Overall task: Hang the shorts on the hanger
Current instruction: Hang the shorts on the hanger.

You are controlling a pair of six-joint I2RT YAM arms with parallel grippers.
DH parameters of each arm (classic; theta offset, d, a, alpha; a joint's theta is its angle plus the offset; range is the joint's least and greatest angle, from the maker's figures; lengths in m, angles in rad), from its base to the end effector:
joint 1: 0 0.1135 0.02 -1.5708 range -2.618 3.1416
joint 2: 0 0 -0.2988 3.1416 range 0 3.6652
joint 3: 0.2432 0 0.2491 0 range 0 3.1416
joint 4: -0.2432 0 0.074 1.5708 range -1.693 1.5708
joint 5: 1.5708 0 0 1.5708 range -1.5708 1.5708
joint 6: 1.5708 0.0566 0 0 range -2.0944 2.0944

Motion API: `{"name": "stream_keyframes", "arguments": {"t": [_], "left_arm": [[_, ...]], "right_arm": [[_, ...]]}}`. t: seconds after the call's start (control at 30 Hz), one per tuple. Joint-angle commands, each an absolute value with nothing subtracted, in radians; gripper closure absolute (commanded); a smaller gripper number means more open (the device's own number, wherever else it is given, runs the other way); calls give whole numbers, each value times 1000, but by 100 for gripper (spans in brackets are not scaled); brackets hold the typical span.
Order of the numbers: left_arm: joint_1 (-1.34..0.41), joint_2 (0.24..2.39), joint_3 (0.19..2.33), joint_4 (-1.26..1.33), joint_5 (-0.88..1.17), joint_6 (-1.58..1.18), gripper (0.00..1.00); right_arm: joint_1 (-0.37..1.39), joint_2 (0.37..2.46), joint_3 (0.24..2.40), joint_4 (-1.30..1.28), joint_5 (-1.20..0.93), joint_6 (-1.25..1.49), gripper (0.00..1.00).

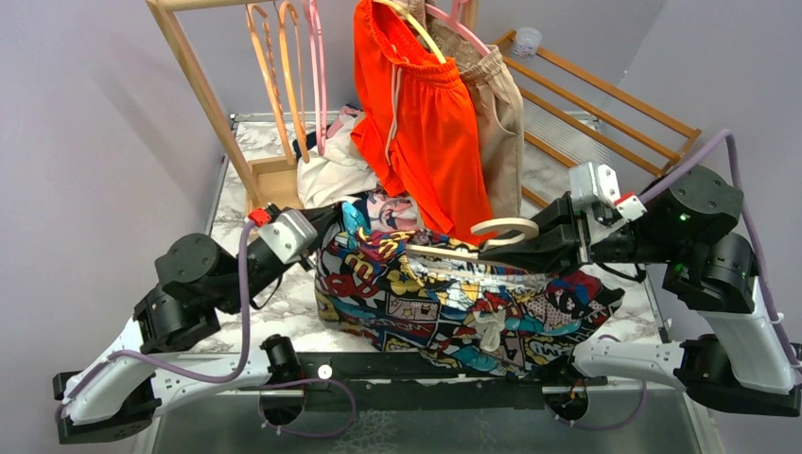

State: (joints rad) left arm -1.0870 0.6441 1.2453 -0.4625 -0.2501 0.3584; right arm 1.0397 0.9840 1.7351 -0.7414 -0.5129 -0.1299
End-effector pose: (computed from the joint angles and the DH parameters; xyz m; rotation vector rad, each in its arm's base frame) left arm 0.0469 -0.0591 0.4970 0.7936 1.2133 -0.4190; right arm 0.0336 0.1121 0.5724 -1.2509 1.1131 1.0994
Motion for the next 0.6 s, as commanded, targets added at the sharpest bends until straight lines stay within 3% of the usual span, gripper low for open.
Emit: {"name": "stream_keyframes", "arguments": {"t": [0.0,0.07,0.1,0.13,0.23,0.3,0.4,0.57], "left_arm": [[-1088,578,1181,-510,-244,293,100],[-1088,563,1167,-547,-242,267,98],[-1088,555,1163,-567,-230,256,92],[-1088,547,1160,-580,-217,246,84],[-1088,514,1162,-596,-196,219,45],[-1088,497,1181,-597,-184,214,33],[-1088,493,1245,-595,-163,222,27],[-1088,531,1392,-564,-82,231,27]], "right_arm": [[1043,936,1730,-630,-519,-98,99],[1043,927,1726,-611,-502,-94,99],[1042,921,1720,-600,-488,-92,99],[1043,915,1712,-591,-471,-94,99],[1043,897,1695,-574,-421,-100,99],[1043,894,1691,-573,-404,-105,99],[1042,902,1690,-589,-383,-112,99],[1042,911,1665,-606,-333,-131,99]]}}
